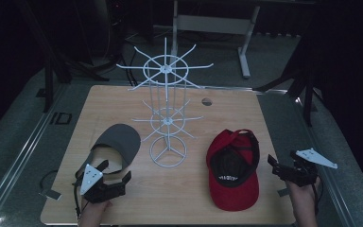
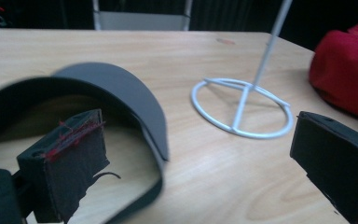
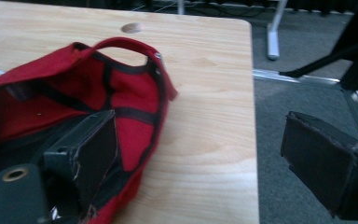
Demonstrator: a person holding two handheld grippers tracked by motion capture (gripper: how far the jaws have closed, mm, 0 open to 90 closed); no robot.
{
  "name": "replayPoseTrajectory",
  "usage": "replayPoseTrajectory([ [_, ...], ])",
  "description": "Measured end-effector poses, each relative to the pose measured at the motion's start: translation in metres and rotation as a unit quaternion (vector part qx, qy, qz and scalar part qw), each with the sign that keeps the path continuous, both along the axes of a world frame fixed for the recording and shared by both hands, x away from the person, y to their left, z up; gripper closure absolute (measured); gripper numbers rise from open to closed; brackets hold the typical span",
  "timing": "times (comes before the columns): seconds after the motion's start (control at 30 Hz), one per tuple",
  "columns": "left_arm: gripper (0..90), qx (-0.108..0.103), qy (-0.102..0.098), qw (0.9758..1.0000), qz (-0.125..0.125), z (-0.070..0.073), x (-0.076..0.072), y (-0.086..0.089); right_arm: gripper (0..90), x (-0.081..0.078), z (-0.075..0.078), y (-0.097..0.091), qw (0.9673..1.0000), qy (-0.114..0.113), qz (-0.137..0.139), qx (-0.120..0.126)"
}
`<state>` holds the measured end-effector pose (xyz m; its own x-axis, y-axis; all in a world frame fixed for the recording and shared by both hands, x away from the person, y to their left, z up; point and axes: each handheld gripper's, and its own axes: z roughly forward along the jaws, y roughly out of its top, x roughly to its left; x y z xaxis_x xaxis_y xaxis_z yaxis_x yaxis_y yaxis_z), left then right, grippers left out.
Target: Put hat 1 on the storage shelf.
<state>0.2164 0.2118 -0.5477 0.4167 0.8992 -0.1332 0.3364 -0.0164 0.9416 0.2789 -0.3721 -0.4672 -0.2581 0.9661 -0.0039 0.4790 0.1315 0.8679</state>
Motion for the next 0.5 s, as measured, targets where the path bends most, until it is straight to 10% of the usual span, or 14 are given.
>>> replayPoseTrajectory([
  [0.5, 3.5, 0.007, 0.002, 0.9997, -0.024, -0.001, -0.013, -0.009, 13.7, 0.035, -0.005, 0.03, 0.9965, 0.038, 0.073, -0.018],
])
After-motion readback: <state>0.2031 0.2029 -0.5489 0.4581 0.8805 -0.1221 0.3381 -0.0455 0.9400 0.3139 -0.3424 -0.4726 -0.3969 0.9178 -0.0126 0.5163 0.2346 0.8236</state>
